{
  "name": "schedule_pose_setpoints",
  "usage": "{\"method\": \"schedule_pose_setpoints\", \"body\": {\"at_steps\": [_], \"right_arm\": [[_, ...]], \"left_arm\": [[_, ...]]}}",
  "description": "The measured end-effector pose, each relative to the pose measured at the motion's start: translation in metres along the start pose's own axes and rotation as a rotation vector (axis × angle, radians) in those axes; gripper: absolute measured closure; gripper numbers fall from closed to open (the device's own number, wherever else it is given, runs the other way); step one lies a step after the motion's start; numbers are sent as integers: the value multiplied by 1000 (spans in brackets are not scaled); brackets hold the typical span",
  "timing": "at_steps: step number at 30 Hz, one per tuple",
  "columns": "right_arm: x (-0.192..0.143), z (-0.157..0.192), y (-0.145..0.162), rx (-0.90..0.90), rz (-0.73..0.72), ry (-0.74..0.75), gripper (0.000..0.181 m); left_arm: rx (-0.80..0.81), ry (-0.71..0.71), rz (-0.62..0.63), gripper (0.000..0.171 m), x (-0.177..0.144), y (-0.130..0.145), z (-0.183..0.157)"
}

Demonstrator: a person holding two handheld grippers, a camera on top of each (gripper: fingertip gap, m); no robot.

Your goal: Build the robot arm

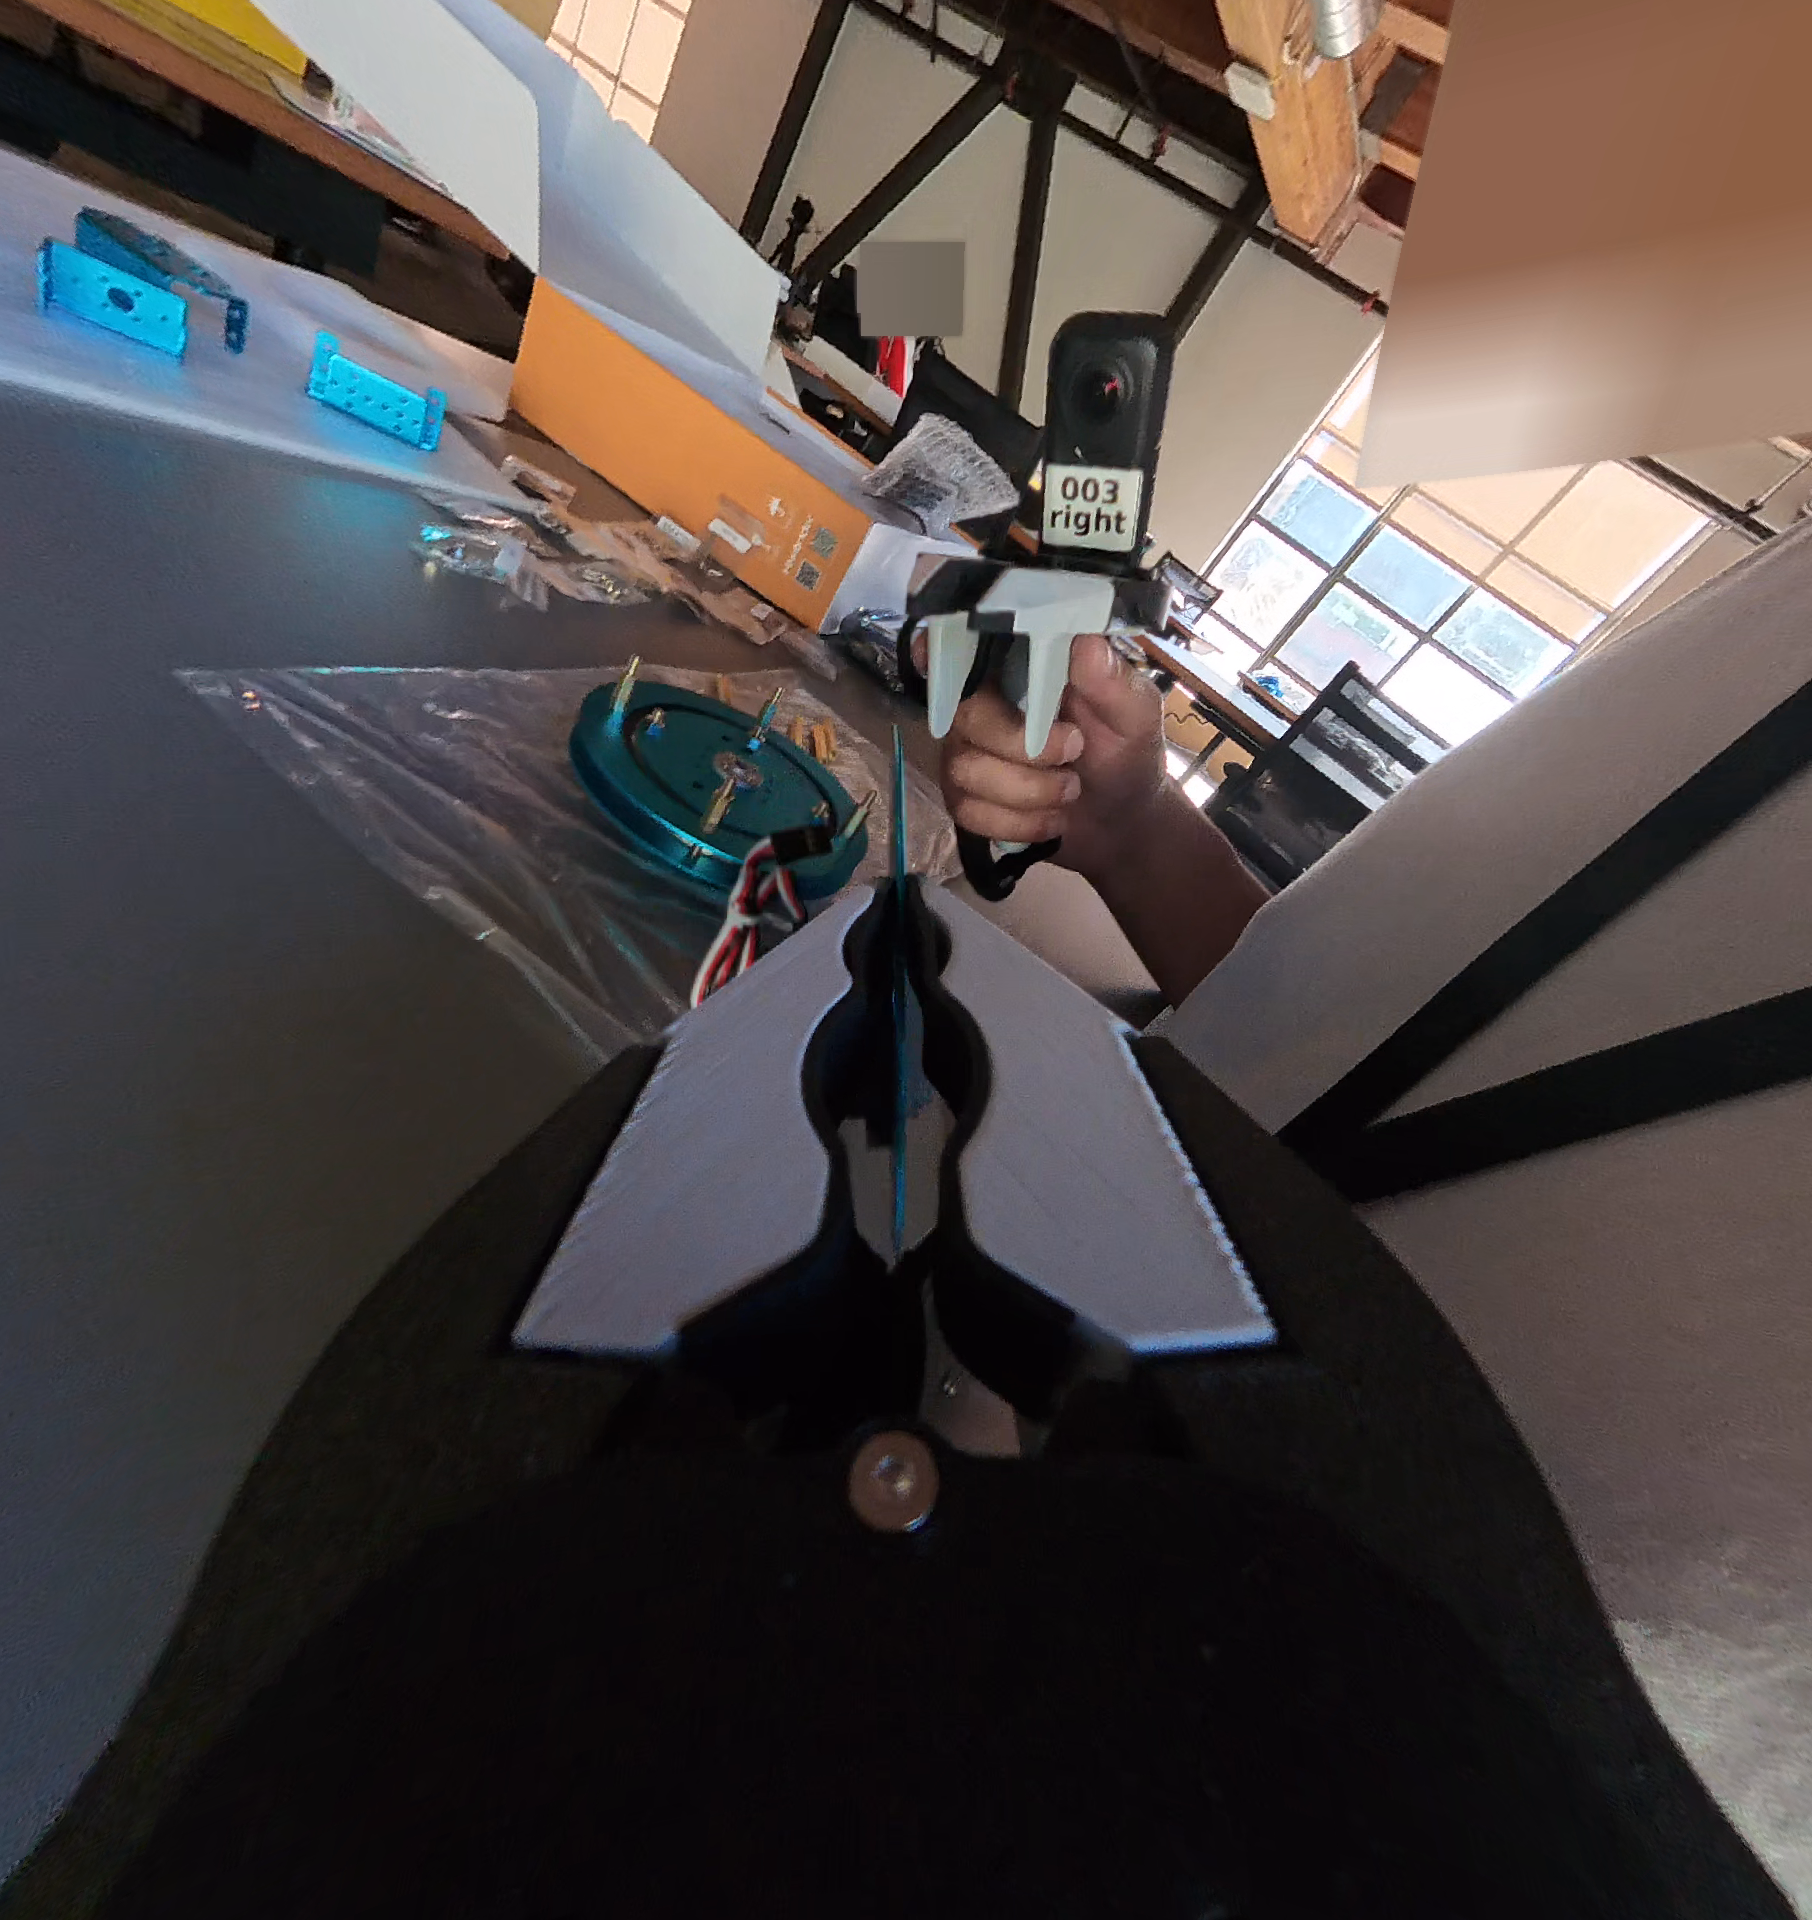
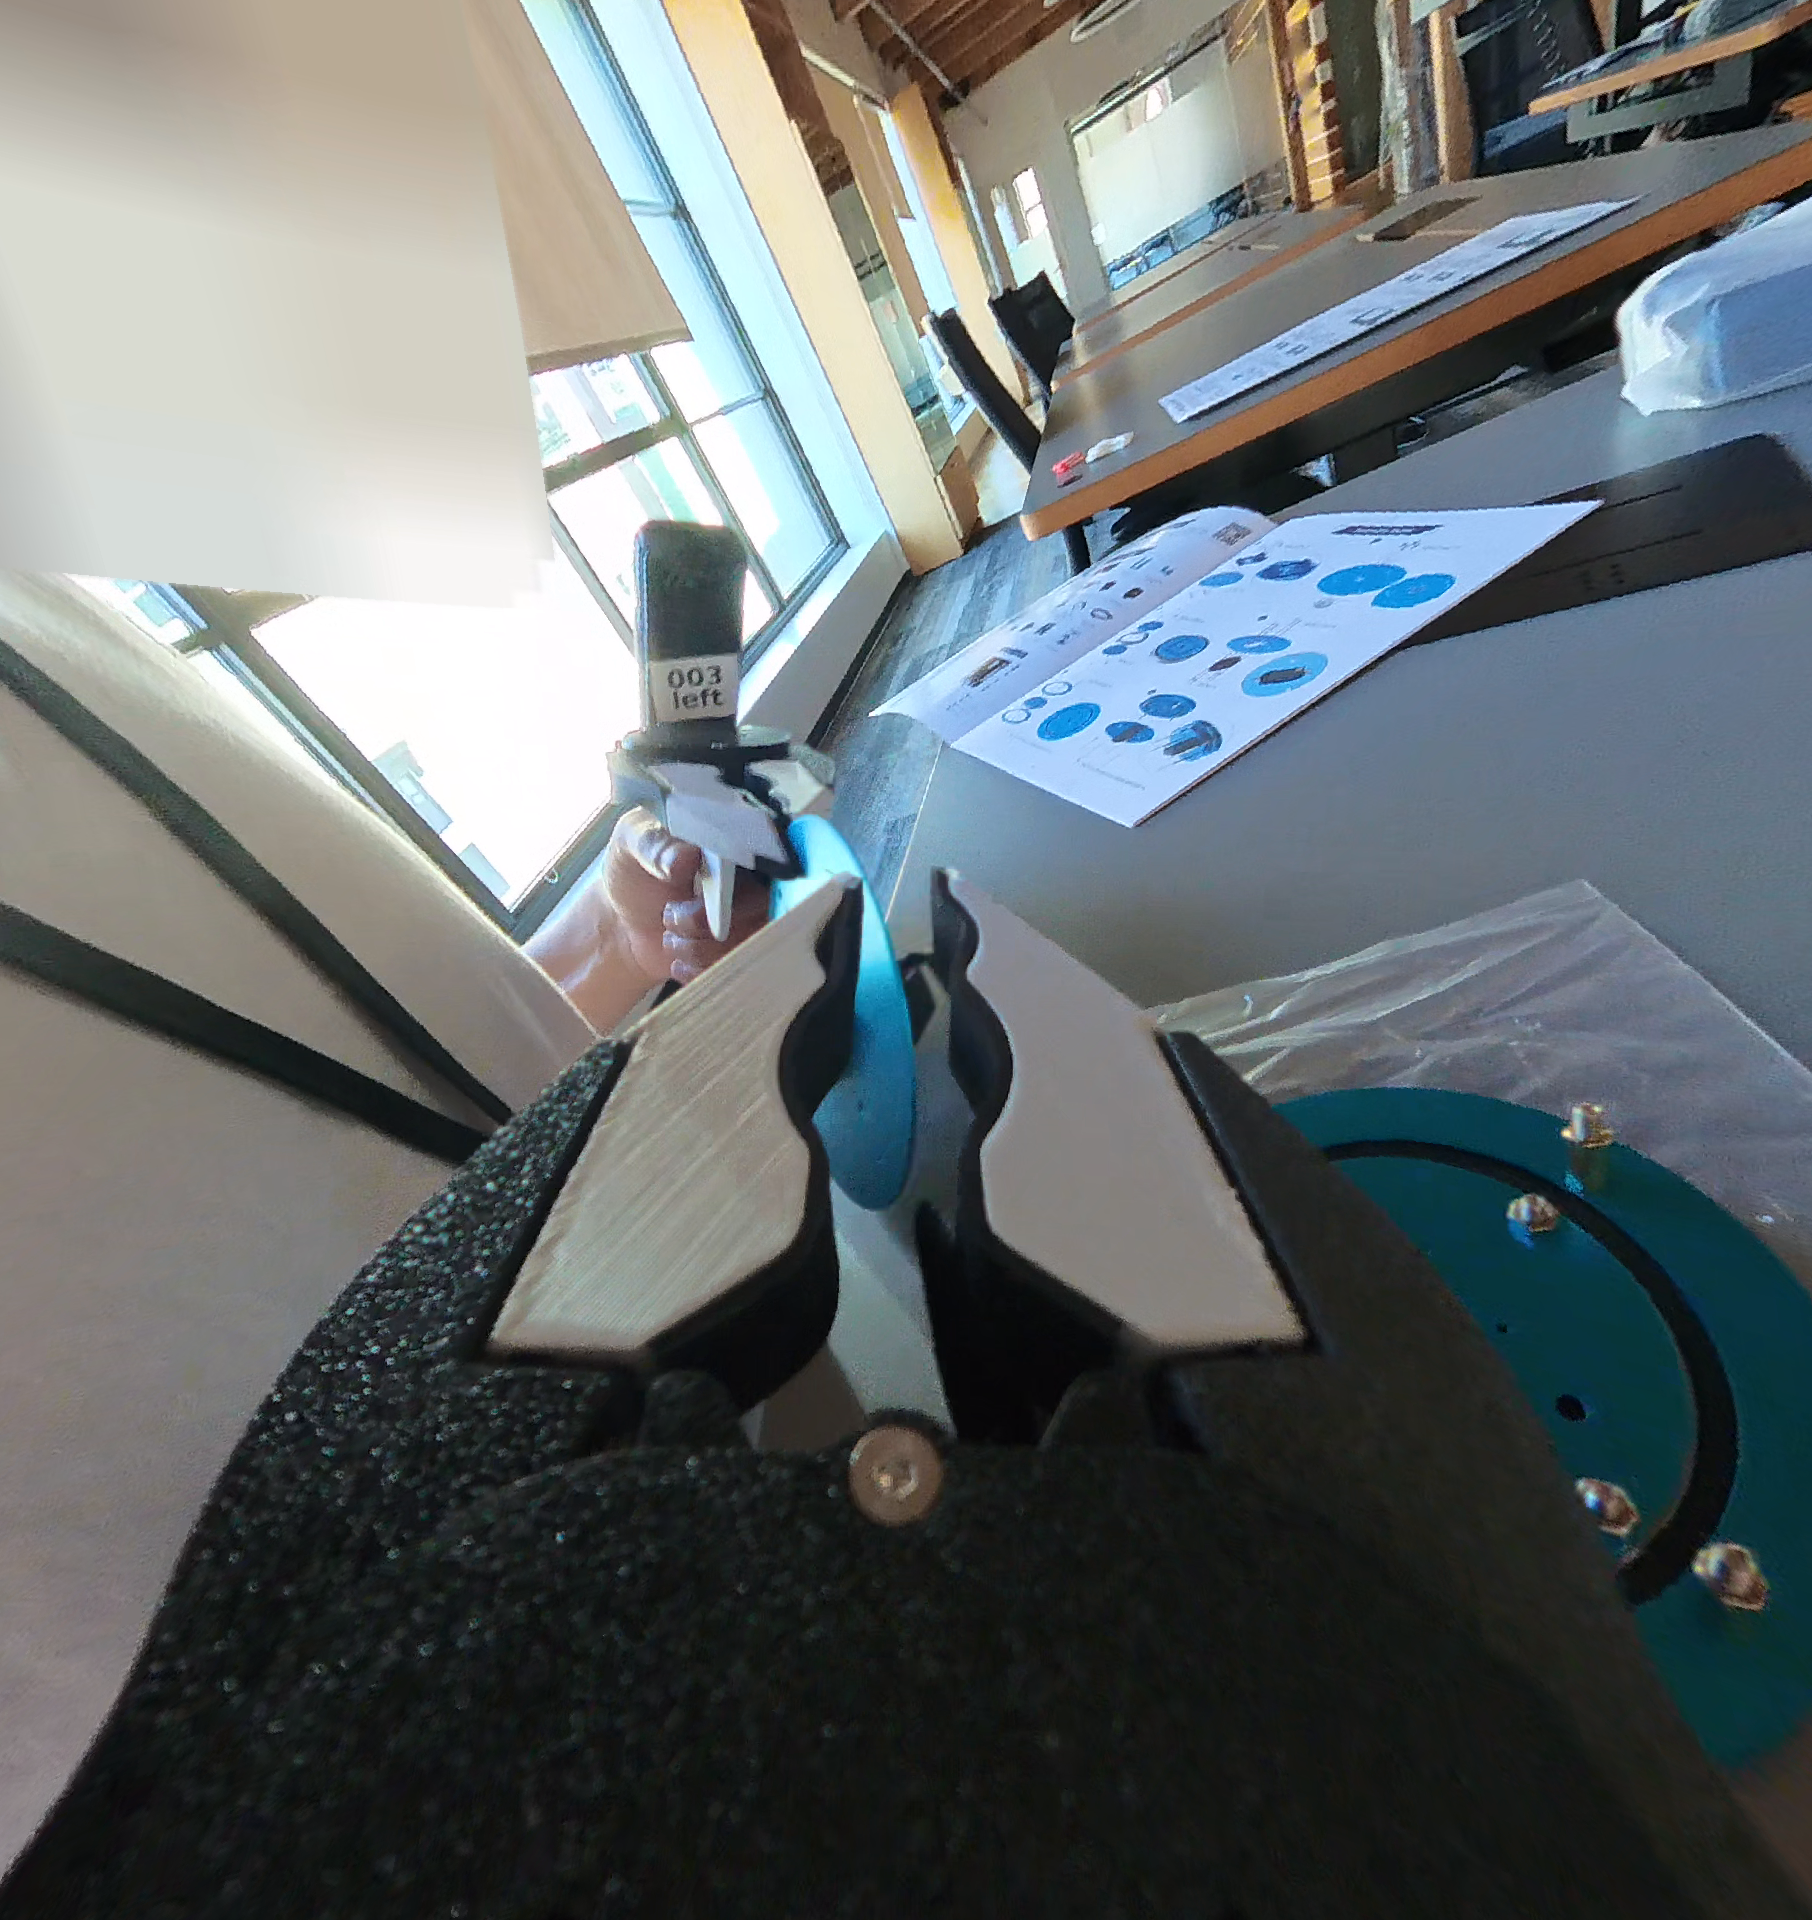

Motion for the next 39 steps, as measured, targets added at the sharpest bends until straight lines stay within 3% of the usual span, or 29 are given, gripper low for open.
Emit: {"method": "schedule_pose_setpoints", "body": {"at_steps": [8, 21, 24, 27, 34, 39], "right_arm": [[-6, -7, -10, 25, -44, 41, 169], [36, 19, 50, 1, 289, -57, 153], [43, 24, 48, 36, 253, -91, 159], [43, 31, 45, 55, 219, -143, 179], [37, 43, 40, -15, 195, -189, 181], [28, 42, 30, 23, 139, -219, 181]], "left_arm": [[-110, 40, -85, 171, -20, -13, 6], [-143, 125, -167, 171, -17, -28, -1], [-122, 149, -160, 171, -14, -28, -7], [-69, 162, -157, 171, -12, -27, -13], [25, 189, -147, 171, -12, -29, -26], [-35, 215, -143, 171, -8, -28, -26]]}}
Point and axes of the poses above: each gripper's, where its closed fingertips meet, x out along the fingers, y out of its underside, z = x × y across the jaws, the point moved 1 cm from there along -x, back along the fingers, and after that the axes turned 3 degrees about -y, right-handed, at the moved point
